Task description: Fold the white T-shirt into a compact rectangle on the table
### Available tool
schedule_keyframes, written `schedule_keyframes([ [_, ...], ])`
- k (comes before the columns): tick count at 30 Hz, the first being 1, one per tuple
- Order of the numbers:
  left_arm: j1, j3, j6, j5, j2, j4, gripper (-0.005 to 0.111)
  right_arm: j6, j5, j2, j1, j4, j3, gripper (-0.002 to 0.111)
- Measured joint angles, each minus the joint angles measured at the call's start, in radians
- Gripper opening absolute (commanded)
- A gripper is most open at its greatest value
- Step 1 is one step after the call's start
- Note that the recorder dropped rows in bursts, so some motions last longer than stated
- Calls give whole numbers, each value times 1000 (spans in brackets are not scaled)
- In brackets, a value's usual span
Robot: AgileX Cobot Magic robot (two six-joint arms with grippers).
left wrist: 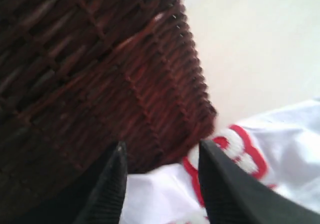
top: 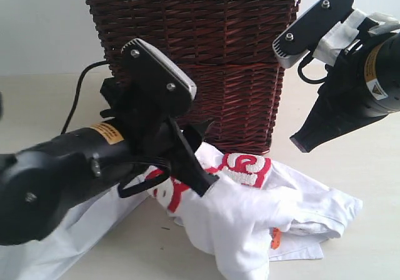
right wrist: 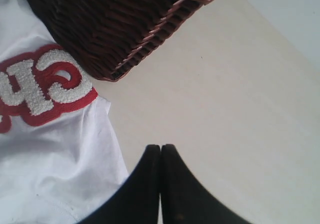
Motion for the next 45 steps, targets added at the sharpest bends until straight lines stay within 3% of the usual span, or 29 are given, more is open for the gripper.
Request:
schedule_keyframes([
  [3, 0, 5, 19, 294, -85, -34, 43, 0, 0, -1, 0, 0, 0, 0],
  [7, 0, 8, 21, 736, -112, -45, 26, 0, 2, -1, 0, 6, 0, 0],
  [10, -2, 22, 23, 896, -75, -41, 18, 0, 2, -1, 0, 6, 0, 0],
  [14, -2, 31, 48, 824, 11, 3, 32, 0, 2, -1, 0, 8, 0, 0],
  [17, -2, 31, 68, 648, 89, 26, 48, 0, 2, -1, 0, 8, 0, 0],
  [20, -2, 24, 73, 454, 174, 32, 52, 0, 2, -1, 0, 8, 0, 0],
  [24, -2, -23, 73, 352, 255, 32, 39, 0, 2, -1, 0, 8, 0, 0],
  [25, -2, -41, 70, 343, 266, 32, 28, 0, 2, -1, 0, 8, 0, 0],
  [26, -2, -58, 67, 336, 272, 32, 9, 0, 2, -1, 0, 8, 0, 0],
  [27, -2, -87, 60, 327, 272, 32, 0, 0, 2, -1, 0, 8, 0, 0],
  [34, -2, -216, 55, 325, 267, 43, 0, 0, 2, -1, 0, 8, 0, 0],
  [41, -2, -263, 55, 484, 143, 43, 0, -11, 19, -1, 0, 14, 0, 2],
  [43, -2, -264, 55, 515, 105, 56, 0, -129, 69, -2, 0, 111, 0, 10],
  [45, 18, -266, 55, 558, 91, 69, 0, -360, 113, 2, 0, 341, 14, 17],
])
